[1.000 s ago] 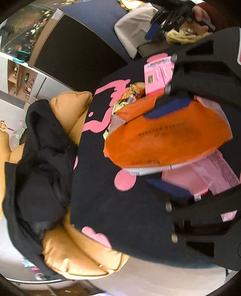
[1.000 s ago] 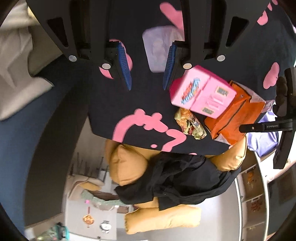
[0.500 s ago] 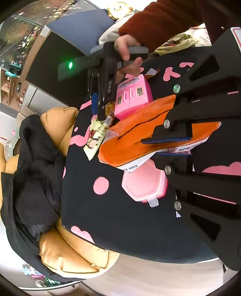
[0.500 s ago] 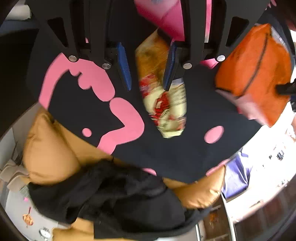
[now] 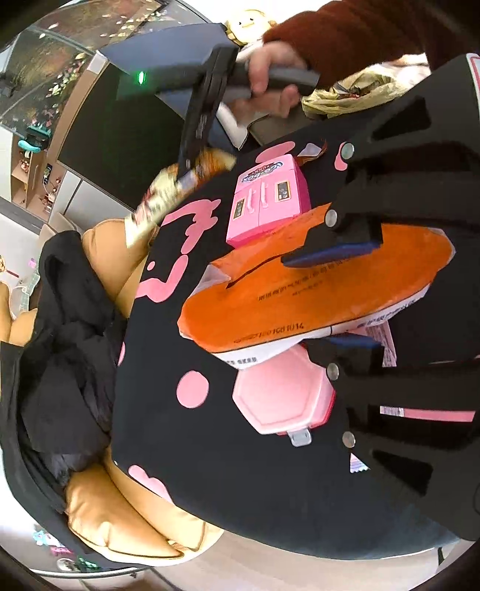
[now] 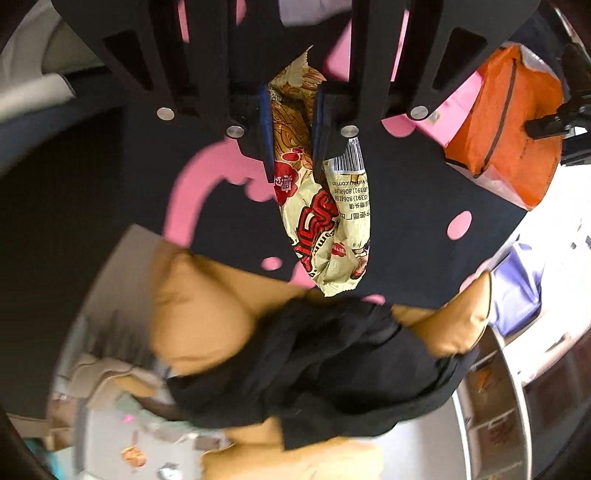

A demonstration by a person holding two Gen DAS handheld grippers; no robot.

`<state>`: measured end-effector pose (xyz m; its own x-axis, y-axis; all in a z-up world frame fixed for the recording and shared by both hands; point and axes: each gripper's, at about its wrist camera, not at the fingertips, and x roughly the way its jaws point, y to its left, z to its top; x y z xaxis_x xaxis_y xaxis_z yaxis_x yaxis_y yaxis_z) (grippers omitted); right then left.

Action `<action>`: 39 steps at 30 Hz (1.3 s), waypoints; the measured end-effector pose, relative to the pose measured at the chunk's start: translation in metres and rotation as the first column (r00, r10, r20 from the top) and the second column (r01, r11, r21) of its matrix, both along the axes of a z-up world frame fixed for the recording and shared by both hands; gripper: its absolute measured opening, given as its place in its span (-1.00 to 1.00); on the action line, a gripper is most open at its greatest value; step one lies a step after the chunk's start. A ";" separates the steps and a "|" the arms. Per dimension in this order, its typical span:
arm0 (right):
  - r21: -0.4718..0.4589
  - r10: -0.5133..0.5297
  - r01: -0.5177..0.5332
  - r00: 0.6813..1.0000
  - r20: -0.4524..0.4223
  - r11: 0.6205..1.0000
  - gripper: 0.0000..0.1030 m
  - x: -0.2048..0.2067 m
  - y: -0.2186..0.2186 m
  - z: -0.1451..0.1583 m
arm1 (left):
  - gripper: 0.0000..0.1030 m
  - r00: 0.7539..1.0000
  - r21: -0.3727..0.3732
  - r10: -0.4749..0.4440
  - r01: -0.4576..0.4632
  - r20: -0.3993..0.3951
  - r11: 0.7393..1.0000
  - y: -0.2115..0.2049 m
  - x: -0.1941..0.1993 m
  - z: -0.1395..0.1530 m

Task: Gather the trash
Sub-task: 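Lift the orange bag and gold wrapper off the table with both tools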

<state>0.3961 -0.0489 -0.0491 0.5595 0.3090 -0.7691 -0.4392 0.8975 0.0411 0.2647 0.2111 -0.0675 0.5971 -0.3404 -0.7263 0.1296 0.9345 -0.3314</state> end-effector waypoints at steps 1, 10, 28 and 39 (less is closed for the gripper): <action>-0.005 -0.017 0.017 1.000 0.012 1.000 -0.66 -0.006 -0.005 0.003 | -0.72 1.000 0.012 0.000 0.000 0.012 1.000 -0.003 -0.001 0.001; -0.026 -0.056 0.058 0.996 0.075 0.998 -0.66 -0.085 -0.029 0.015 | -0.89 0.994 0.033 -0.027 0.024 0.102 0.999 -0.025 -0.026 0.030; 0.074 -0.096 0.088 0.990 0.108 0.993 -0.66 -0.215 -0.072 0.013 | -0.89 0.980 -0.067 -0.074 0.088 0.186 0.994 -0.074 -0.100 0.067; 0.033 -0.152 0.149 0.980 0.126 0.988 -0.66 -0.256 -0.138 0.008 | -0.89 0.972 -0.071 -0.186 0.198 0.144 0.978 -0.145 -0.110 0.061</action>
